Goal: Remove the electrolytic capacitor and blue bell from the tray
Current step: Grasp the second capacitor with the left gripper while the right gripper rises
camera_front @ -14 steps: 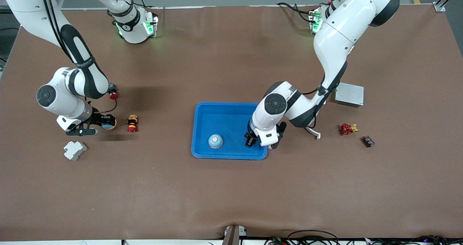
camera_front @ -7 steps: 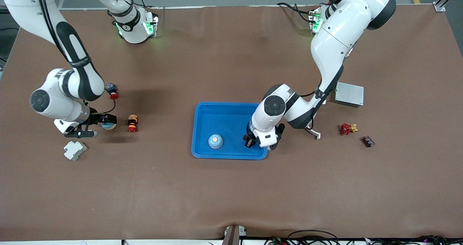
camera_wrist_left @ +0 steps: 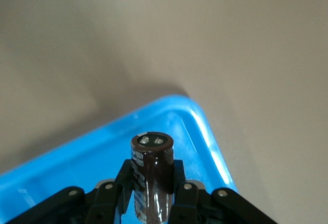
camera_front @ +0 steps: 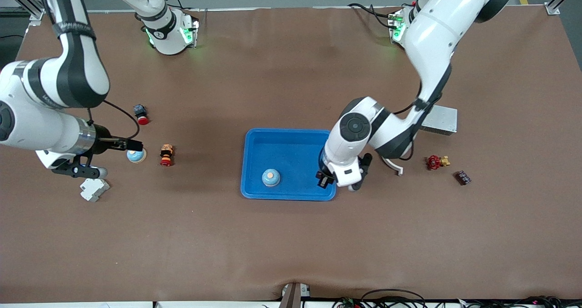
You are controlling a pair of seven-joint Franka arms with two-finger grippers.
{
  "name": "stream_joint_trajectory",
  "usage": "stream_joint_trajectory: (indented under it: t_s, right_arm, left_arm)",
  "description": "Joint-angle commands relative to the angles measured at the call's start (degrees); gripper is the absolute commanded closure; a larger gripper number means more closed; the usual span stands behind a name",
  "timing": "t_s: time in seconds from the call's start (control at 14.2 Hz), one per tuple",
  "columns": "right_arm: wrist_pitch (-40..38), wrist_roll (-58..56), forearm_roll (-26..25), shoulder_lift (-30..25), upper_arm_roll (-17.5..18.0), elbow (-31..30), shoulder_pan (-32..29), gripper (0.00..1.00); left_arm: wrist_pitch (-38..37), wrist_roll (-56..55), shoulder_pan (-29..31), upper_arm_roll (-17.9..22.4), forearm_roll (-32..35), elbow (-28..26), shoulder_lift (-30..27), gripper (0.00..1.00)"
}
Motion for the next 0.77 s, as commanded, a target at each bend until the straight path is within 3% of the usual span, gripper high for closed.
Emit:
stream_joint_trajectory:
  t_s: [0.0, 0.42, 0.7]
  right_arm:
    - [-0.8, 10.4, 2.6, 1.4, -0.2, 3.4, 4.8, 0.00]
    - [6.9, 34.1, 2.8, 2.4, -0.4, 5.9, 17.9, 0.00]
    - [13.1, 45.4, 2.2, 8.2, -0.4, 7.4, 24.8, 0.00]
  left_arm:
    - [-7.4, 6.4, 3.4, -0.3, 0.2, -2.7, -6.3, 1.00]
    - [-11.5, 21.6, 12.8, -1.0, 0.1, -16.5, -16.6, 1.00]
    - [-11.2, 24.9, 21.3, -2.7, 0.3, -22.5, -17.9, 1.00]
